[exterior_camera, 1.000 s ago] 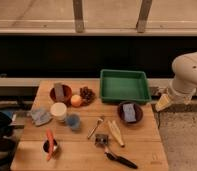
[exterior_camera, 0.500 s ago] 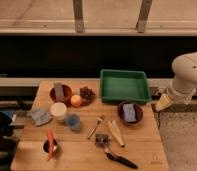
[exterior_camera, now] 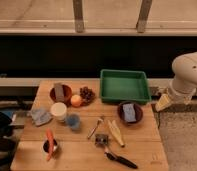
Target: Place apple in tray
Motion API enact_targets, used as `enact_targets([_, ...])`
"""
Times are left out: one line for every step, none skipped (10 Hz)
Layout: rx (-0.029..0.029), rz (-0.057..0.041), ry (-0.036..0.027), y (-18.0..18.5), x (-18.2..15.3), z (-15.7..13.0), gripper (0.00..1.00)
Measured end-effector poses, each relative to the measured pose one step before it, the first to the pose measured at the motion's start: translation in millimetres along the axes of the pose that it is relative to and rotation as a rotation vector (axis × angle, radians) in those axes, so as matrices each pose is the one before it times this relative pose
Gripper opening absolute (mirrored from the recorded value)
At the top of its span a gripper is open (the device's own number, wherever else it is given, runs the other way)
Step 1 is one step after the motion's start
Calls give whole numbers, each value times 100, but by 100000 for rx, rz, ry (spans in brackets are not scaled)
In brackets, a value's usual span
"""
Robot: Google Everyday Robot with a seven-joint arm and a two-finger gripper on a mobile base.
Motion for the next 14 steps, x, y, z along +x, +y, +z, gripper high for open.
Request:
enact_targets([1,-7,4,1,-1,3,80])
enact_targets([-97,-4,133,18,8,100,80])
enact_targets([22,8,-70,-6,-17,-31,80])
enact_targets([-2,-2,45,-1,14,17,80])
enact_targets([-6,-11,-6,9,-1,-9,80])
enact_targets([-9,-5,62,0,15,30,80])
enact_targets([151,-98,65,-15,56,5,80])
enact_targets([575,-502,-485,-14,17,-61,80])
enact_targets([1303,-1561,-1228,148,-5,-182,80])
enact_targets([1957,-5588,-2792,913,-429,-510,80])
enact_targets([651,-4042,-1781,984,-499,-400,80])
enact_targets([698,-7261,-2722,1952,-1023,-614,80])
enact_targets([344,-6525,-2492,2011,-1281,-578,80])
enact_targets([161,-7277,-2615,2360,-1693,-625,80])
